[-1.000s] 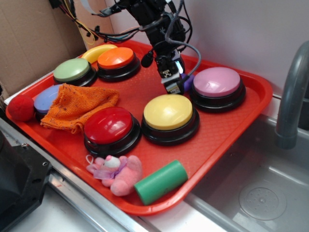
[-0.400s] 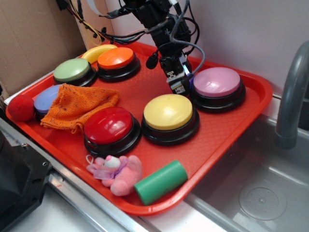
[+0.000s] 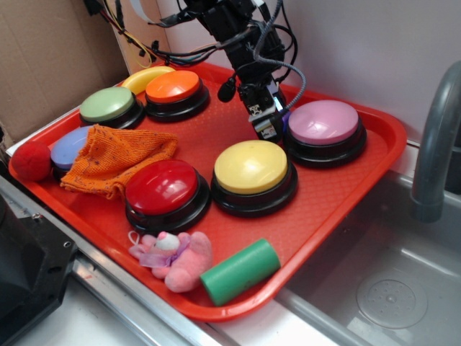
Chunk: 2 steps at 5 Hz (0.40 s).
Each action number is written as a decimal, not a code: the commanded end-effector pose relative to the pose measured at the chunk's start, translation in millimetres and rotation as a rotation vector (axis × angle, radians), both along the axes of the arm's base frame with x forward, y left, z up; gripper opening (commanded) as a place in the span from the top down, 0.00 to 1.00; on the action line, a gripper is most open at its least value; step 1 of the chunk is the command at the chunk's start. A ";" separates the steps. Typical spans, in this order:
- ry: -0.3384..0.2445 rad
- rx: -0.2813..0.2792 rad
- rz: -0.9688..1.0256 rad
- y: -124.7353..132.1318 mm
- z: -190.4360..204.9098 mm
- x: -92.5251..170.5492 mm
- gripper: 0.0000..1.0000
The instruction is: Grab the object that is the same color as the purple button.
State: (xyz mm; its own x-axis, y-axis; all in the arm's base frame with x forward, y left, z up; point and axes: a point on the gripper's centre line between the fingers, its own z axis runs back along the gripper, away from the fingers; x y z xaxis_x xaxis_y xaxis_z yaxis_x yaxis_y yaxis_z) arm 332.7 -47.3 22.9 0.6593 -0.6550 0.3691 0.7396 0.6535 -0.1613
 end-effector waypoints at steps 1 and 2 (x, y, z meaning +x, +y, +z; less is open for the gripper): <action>0.009 0.063 0.226 25.8 57.1 -4.7 1.00; 0.110 0.154 0.433 44.2 82.1 -17.6 1.00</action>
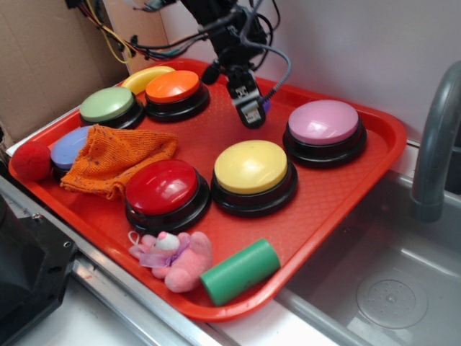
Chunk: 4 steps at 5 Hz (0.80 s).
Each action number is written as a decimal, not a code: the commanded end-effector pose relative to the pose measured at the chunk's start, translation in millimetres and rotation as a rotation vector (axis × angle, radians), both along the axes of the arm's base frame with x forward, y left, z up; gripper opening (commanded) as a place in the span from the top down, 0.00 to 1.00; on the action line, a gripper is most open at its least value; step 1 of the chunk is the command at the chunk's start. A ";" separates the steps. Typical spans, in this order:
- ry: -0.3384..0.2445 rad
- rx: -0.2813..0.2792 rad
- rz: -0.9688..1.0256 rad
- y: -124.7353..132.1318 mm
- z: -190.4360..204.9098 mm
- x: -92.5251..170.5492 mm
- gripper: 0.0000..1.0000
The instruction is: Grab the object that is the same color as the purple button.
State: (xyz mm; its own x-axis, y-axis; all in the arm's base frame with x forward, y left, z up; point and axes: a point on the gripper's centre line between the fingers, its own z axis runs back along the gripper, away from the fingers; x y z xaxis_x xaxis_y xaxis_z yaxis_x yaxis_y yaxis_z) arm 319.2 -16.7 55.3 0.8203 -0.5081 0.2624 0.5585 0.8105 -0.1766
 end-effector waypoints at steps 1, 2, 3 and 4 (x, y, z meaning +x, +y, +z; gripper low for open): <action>0.124 0.241 0.444 38.4 83.9 -32.5 1.00; 0.165 0.310 0.644 50.6 106.2 -53.3 1.00; 0.146 0.363 0.767 60.4 123.8 -76.9 1.00; 0.127 0.301 0.773 62.2 124.0 -84.0 1.00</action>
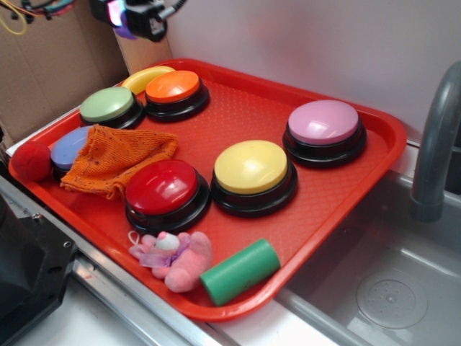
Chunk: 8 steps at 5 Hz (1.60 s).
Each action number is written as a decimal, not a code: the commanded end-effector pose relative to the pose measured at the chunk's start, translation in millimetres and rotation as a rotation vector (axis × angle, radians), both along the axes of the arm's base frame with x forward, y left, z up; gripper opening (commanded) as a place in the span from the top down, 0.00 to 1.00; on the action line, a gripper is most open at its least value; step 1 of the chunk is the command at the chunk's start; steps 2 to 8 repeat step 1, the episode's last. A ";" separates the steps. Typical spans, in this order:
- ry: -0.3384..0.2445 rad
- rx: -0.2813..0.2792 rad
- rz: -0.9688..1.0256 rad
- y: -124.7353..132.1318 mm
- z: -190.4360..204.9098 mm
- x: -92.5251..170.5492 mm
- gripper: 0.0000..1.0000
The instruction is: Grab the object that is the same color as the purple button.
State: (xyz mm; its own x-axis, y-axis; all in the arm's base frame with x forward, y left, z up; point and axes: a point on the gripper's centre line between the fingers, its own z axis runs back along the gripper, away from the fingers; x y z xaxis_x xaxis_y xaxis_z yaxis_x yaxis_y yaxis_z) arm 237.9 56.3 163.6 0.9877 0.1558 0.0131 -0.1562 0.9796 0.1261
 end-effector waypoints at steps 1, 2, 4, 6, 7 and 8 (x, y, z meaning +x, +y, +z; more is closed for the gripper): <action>-0.090 0.013 0.080 -11.1 12.8 -0.3 1.00; -0.090 0.013 0.080 -11.1 12.8 -0.3 1.00; -0.090 0.013 0.080 -11.1 12.8 -0.3 1.00; -0.090 0.013 0.080 -11.1 12.8 -0.3 1.00; -0.090 0.013 0.080 -11.1 12.8 -0.3 1.00; -0.090 0.013 0.080 -11.1 12.8 -0.3 1.00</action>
